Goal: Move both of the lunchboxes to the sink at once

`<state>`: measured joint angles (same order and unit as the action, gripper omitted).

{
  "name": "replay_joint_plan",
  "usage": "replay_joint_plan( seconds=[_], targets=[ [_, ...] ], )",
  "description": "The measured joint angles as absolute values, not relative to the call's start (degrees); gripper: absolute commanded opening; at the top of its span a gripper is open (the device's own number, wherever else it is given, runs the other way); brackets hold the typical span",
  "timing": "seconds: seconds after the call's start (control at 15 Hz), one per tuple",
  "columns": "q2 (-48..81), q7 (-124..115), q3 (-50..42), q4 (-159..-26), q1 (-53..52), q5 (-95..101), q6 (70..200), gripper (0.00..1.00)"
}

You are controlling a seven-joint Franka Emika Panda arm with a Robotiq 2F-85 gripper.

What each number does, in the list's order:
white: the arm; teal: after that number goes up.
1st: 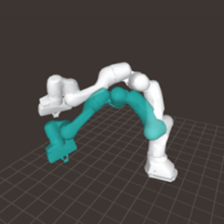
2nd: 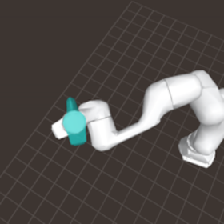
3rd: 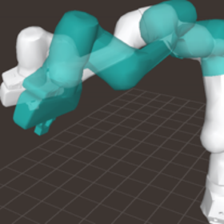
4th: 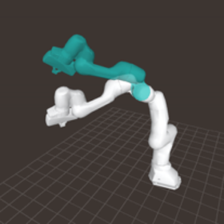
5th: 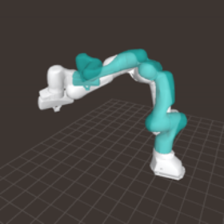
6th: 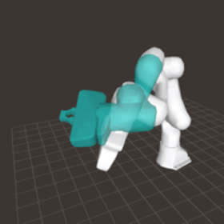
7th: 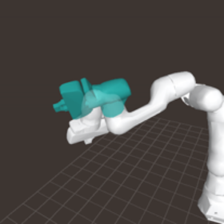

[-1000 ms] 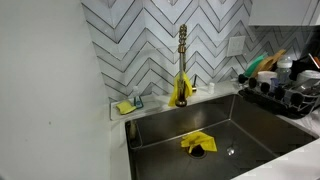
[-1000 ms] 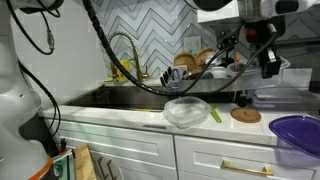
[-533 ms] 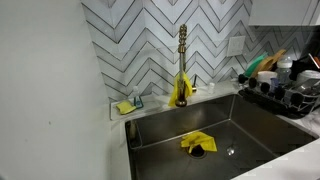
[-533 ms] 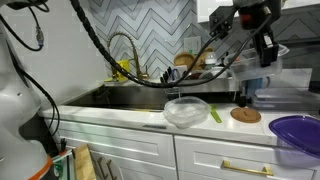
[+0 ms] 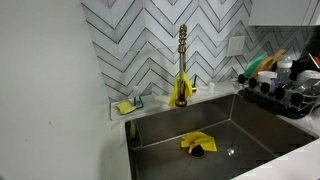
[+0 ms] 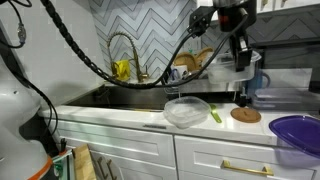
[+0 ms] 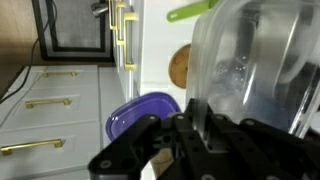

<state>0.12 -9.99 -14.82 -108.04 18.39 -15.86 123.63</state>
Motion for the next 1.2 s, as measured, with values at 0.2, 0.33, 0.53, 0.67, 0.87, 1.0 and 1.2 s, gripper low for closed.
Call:
replay_joint_plan(
  seconds=[0.2, 0.33, 0.53, 0.67, 0.87, 1.0, 1.2],
  targets=[
    [-0.98, -3.63, -14.74, -110.75, 17.64, -15.86, 118.07, 0.01],
    [-0.95, 0.37, -14.48, -112.54, 16.86, -15.86, 117.26, 0.01],
    [-0.04, 5.31, -13.75, -114.33, 15.55, -16.31, 117.32, 0.01],
    [1.05, 8.08, -13.09, -114.80, 14.73, -16.35, 117.32, 0.01],
    [2.83, 10.64, -12.39, -114.88, 14.08, -16.35, 117.26, 0.01],
    [3.72, 12.32, -12.16, -114.93, 14.03, -16.35, 117.26, 0.01],
    [4.33, 14.55, -12.00, -115.61, 14.03, -16.31, 117.76, 0.31]
  ],
)
